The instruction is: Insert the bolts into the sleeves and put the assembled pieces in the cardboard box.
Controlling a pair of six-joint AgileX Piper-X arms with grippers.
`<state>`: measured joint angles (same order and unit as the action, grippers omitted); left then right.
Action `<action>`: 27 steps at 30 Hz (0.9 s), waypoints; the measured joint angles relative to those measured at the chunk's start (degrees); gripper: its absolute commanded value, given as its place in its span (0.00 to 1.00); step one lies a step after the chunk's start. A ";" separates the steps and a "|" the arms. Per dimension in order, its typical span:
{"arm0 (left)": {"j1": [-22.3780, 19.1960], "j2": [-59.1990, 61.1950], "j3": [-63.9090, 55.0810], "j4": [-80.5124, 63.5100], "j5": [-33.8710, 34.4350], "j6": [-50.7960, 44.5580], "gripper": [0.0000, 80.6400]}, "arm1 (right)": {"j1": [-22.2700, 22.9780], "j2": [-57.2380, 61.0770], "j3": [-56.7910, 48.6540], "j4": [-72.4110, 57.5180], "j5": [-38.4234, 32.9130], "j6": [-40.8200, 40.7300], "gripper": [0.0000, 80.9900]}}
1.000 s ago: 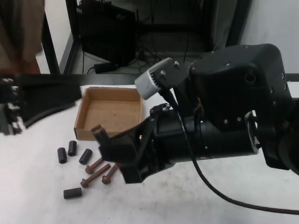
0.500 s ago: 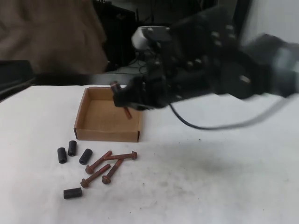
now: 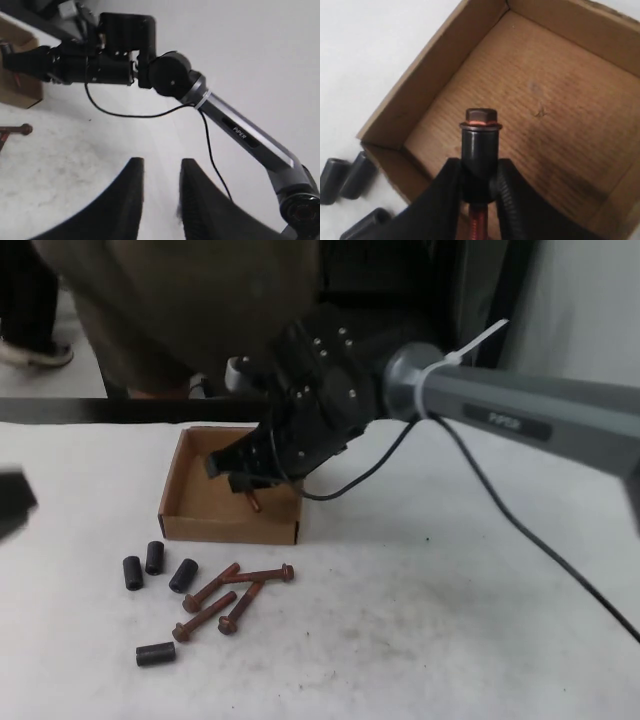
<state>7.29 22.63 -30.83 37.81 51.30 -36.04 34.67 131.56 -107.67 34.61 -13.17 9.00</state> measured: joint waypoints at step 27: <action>0.00 -0.15 0.00 5.84 -0.59 7.91 0.30 | 0.00 0.49 -10.07 16.02 2.98 -8.15 0.41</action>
<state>7.29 22.48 -30.83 43.65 50.71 -28.13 34.67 132.05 -117.74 50.63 -10.20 0.84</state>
